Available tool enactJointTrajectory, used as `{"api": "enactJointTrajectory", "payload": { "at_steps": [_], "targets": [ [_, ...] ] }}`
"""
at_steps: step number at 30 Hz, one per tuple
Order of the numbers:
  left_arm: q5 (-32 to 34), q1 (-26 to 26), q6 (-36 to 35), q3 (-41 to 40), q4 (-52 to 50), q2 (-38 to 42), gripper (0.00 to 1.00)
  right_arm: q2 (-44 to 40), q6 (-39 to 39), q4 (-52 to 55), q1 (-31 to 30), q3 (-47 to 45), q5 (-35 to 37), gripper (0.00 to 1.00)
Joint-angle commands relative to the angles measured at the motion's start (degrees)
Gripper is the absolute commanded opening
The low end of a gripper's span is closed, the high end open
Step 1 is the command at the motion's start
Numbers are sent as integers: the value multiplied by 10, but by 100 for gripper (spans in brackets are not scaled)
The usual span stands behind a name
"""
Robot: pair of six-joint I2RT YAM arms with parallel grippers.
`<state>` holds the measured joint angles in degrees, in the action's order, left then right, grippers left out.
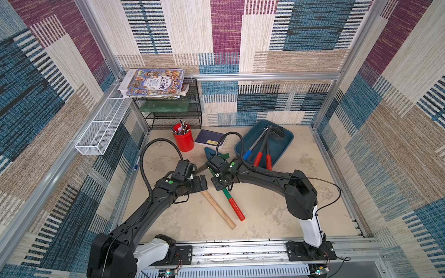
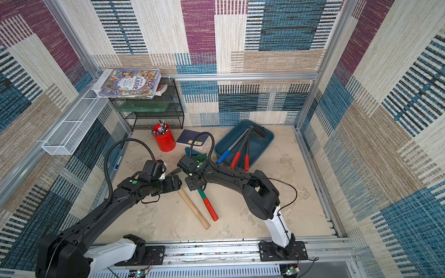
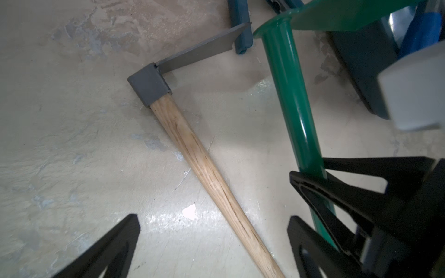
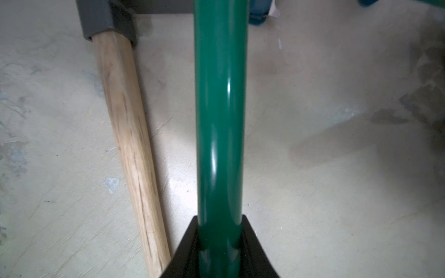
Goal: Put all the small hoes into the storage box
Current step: Pick up the hoe from the center of the board.
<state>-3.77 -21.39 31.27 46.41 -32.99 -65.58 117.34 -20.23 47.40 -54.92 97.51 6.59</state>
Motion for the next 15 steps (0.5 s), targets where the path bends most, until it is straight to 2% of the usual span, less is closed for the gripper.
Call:
{"api": "enactJointTrajectory", "payload": {
  "at_steps": [1, 6, 15],
  "targets": [
    [-50, 1, -20, 0, 31, 7, 100, -21, 5, -26, 6, 8, 9, 0],
    [-103, 1, -37, -2, 56, 23, 100, -31, 8, -19, 20, 19, 10, 0],
    [-148, 1, -43, -5, 81, 46, 100, -46, 8, -13, 42, 38, 10, 0]
  ]
}}
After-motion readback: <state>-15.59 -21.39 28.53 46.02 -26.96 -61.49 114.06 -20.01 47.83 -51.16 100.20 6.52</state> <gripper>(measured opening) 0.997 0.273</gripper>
